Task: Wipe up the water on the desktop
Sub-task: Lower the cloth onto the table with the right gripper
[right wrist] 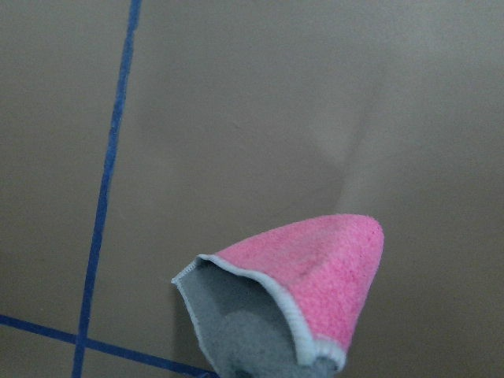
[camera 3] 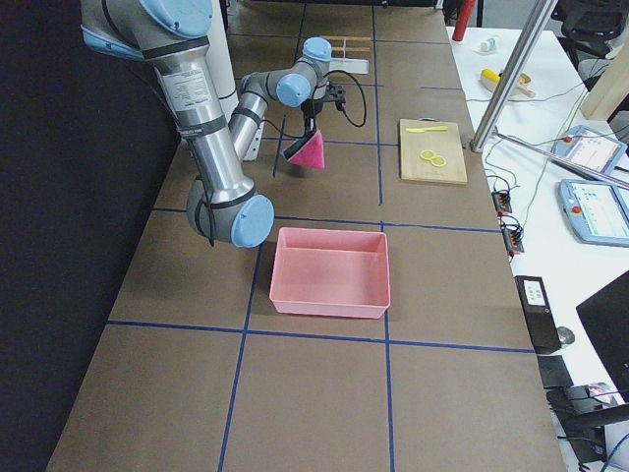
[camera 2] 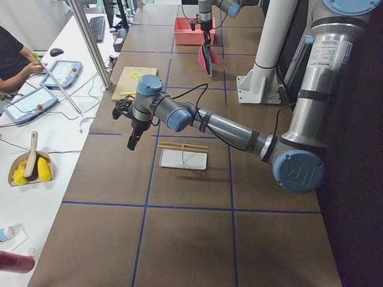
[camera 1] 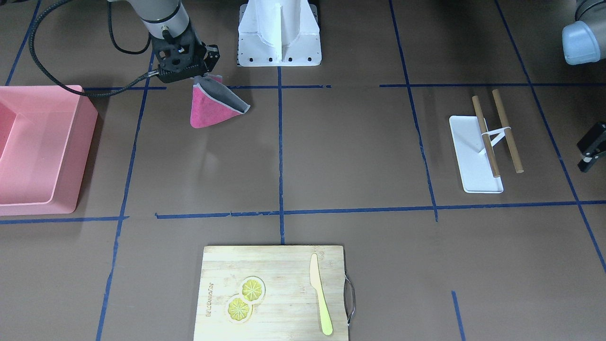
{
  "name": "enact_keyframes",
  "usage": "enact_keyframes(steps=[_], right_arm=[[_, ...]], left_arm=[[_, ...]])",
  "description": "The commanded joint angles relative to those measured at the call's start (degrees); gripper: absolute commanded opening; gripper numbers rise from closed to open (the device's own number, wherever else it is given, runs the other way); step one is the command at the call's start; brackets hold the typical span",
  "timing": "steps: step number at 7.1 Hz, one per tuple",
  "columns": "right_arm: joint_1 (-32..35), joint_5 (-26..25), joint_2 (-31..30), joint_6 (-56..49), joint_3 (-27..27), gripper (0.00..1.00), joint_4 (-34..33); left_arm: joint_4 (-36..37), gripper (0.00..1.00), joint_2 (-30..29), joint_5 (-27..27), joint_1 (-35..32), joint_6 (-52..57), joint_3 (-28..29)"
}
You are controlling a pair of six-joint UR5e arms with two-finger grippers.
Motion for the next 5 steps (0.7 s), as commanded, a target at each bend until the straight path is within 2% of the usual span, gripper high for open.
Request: enact_keyframes(steps=[1,3,5], right_arm=[[0.0,0.0,0.0,0.0,-2.5,0.0,0.8],[0.4,-0.1,0.0,0.2,-7.8,0.0,1.3],[4.3,0.4,0.3,0.3,-14.3,0.0,1.3]], left_arm=[[6.5,1.0,1.9,-0.5,-0.3,5.4,-0.4],[6.5,1.0,2.5,-0.5,-0.3,5.5,-0.4],[6.1,1.0,3.8,-0.6,-0.3,5.5,-0.4]])
